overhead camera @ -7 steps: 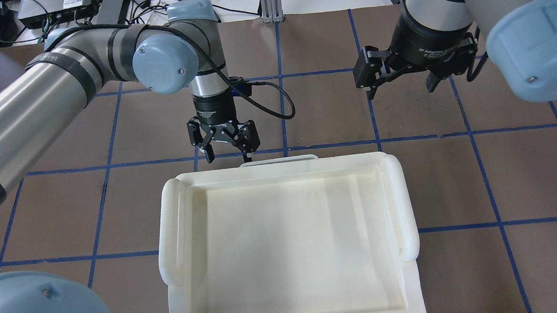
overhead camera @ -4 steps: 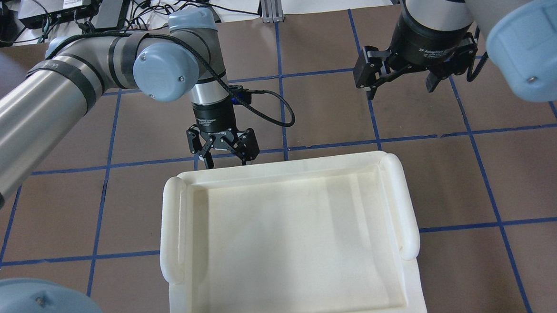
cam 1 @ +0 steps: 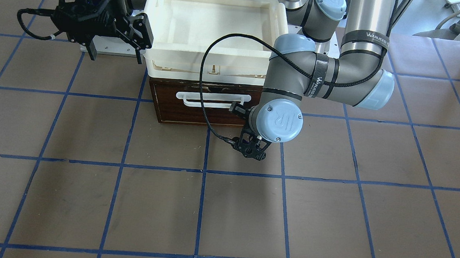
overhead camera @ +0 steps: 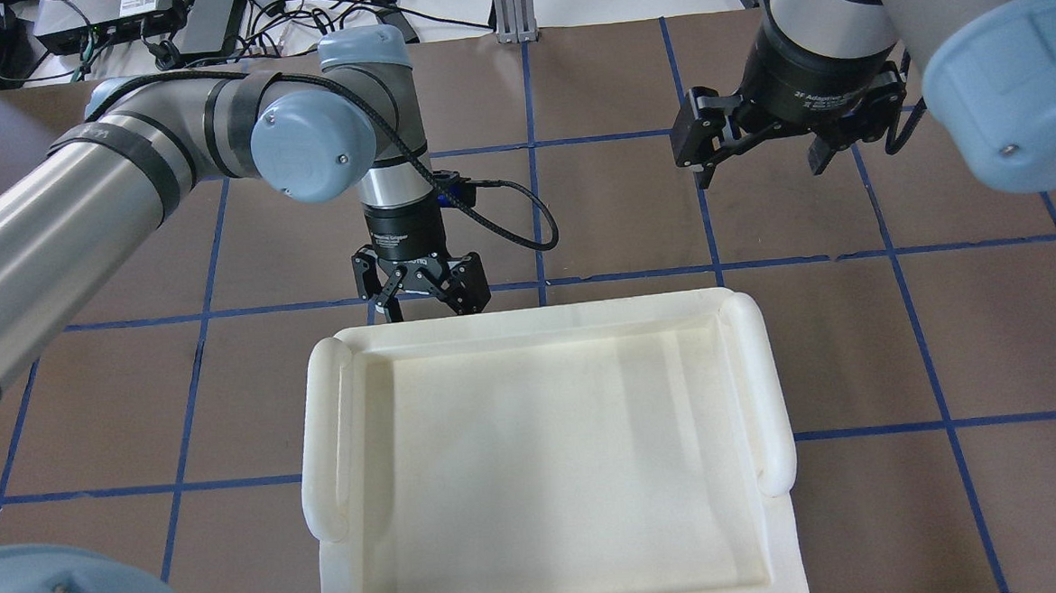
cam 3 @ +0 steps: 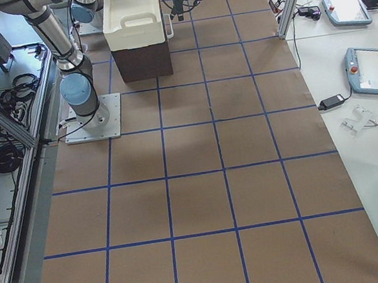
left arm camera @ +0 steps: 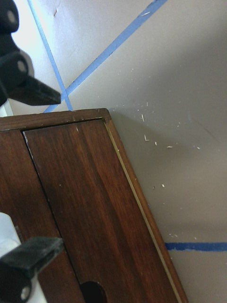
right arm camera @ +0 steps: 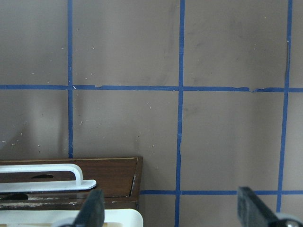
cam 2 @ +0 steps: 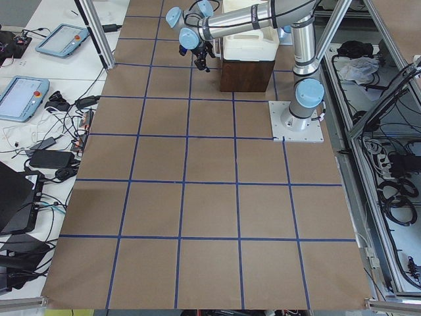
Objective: Put scissors in drawer and close it
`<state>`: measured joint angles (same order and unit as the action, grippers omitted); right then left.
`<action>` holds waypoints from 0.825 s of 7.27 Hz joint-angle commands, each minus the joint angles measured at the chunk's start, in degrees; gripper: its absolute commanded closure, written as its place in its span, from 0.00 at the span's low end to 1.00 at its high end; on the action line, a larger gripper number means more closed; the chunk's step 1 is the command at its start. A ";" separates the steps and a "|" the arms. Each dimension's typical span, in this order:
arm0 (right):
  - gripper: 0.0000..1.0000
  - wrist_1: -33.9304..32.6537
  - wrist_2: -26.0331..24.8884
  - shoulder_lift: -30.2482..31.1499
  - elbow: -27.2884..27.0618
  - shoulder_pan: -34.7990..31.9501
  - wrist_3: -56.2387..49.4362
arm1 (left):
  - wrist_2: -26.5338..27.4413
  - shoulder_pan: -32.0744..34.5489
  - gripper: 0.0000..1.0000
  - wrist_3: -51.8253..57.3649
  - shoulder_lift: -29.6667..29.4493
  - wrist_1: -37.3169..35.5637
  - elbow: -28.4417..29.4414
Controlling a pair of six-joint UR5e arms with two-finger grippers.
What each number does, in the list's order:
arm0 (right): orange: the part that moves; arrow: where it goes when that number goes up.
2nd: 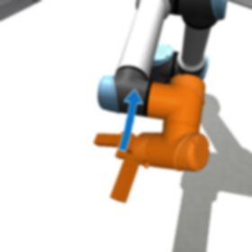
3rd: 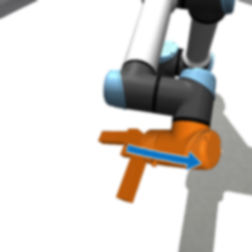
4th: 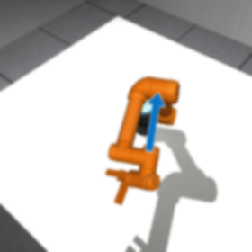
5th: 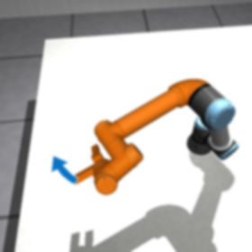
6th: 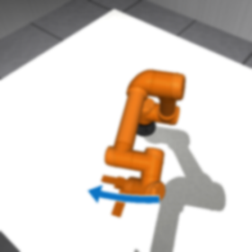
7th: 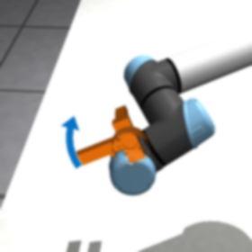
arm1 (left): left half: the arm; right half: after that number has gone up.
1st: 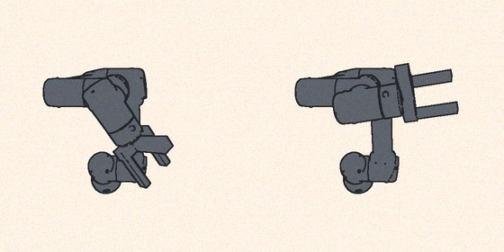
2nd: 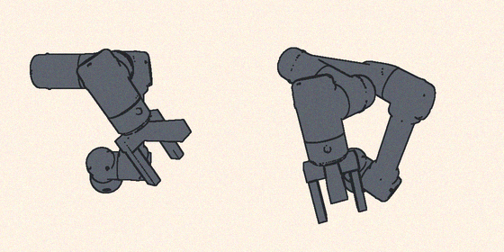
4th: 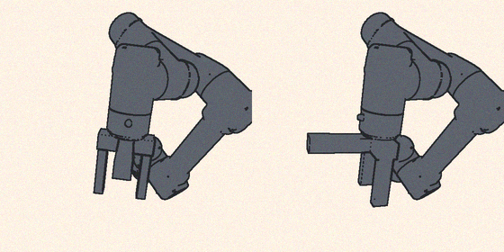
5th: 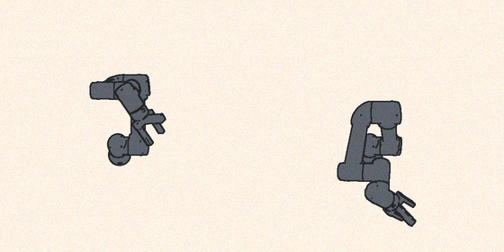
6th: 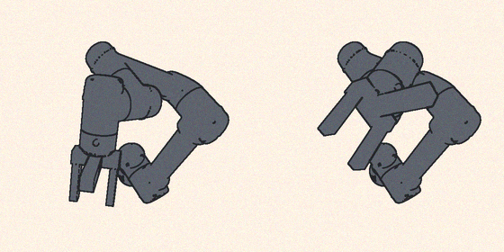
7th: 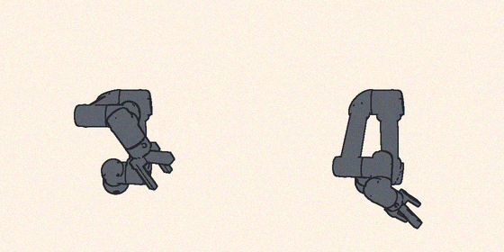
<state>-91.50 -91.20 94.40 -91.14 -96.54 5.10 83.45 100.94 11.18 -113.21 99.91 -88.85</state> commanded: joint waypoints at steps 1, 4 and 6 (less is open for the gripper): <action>0.00 0.00 -0.29 0.00 0.00 -0.05 0.00 | 0.05 0.04 0.00 0.16 0.53 0.11 -0.71; 0.00 0.09 -0.21 0.09 0.00 -0.05 0.00 | -0.31 -0.92 0.00 0.68 1.23 -3.29 1.99; 0.00 0.09 0.06 0.00 0.00 -0.05 -0.09 | 0.13 -3.45 0.00 0.69 3.24 -3.58 8.48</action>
<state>-91.41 -91.25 94.48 -91.14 -96.59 5.07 83.33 99.25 11.84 -111.22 96.81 -84.29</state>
